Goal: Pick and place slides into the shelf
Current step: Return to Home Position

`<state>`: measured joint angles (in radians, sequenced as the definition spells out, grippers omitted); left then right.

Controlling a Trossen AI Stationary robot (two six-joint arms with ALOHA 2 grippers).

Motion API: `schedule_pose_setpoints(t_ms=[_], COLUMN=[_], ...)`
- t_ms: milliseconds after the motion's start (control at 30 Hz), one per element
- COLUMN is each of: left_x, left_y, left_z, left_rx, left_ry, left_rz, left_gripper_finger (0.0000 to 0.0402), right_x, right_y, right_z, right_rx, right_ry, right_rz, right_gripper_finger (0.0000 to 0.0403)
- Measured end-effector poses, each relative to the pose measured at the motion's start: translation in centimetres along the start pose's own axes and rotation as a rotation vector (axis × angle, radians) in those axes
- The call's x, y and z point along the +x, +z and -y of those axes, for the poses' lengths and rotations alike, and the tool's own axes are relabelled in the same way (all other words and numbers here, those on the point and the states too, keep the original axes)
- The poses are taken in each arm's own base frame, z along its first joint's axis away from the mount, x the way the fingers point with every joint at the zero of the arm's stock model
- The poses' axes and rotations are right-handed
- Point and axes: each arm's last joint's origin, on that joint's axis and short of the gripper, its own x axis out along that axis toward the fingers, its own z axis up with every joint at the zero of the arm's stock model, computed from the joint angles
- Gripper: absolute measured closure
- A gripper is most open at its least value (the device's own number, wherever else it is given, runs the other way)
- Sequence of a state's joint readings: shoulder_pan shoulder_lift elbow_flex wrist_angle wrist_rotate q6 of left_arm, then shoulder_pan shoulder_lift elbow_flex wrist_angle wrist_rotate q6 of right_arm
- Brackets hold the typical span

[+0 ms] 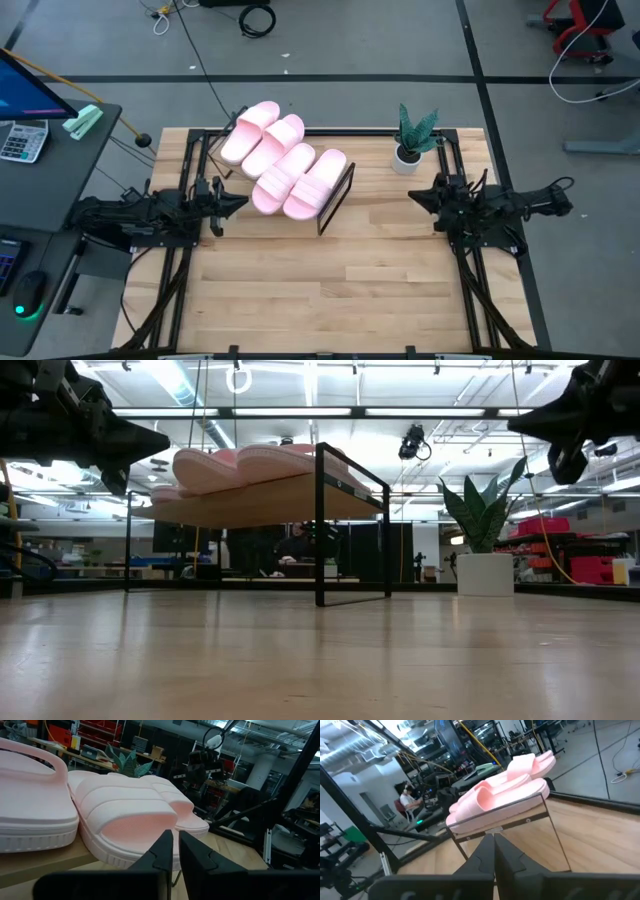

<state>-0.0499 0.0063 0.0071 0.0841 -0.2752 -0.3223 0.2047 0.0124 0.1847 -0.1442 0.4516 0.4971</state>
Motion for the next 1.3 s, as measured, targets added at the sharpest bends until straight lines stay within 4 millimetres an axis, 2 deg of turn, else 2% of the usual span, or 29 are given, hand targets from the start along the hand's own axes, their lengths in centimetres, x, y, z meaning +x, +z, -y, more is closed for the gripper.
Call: schedule_pose_setpoints(t_ms=[233, 633, 967, 1300], left_x=[0.0, 0.0, 0.0, 0.0], left_y=[0.0, 0.0, 0.0, 0.0], left_z=[0.0, 0.0, 0.0, 0.0], left_rx=[0.000, 0.000, 0.000, 0.000], left_ry=[0.000, 0.000, 0.000, 0.000], left_rz=[0.000, 0.000, 0.000, 0.000], left_gripper_finger=[0.0373, 0.0381, 0.0366, 0.0380], right_x=[0.6, 1.0, 0.9, 0.9], right_y=[-1.0, -0.2, 0.3, 0.6], right_z=[0.6, 1.6, 1.3, 1.2], right_rx=[0.015, 0.013, 0.024, 0.023], right_ry=[0.000, -0.010, 0.026, 0.039], right_rz=[0.035, 0.070, 0.114, 0.150], right_gripper_finger=[0.0403, 0.0403, 0.0403, 0.0403])
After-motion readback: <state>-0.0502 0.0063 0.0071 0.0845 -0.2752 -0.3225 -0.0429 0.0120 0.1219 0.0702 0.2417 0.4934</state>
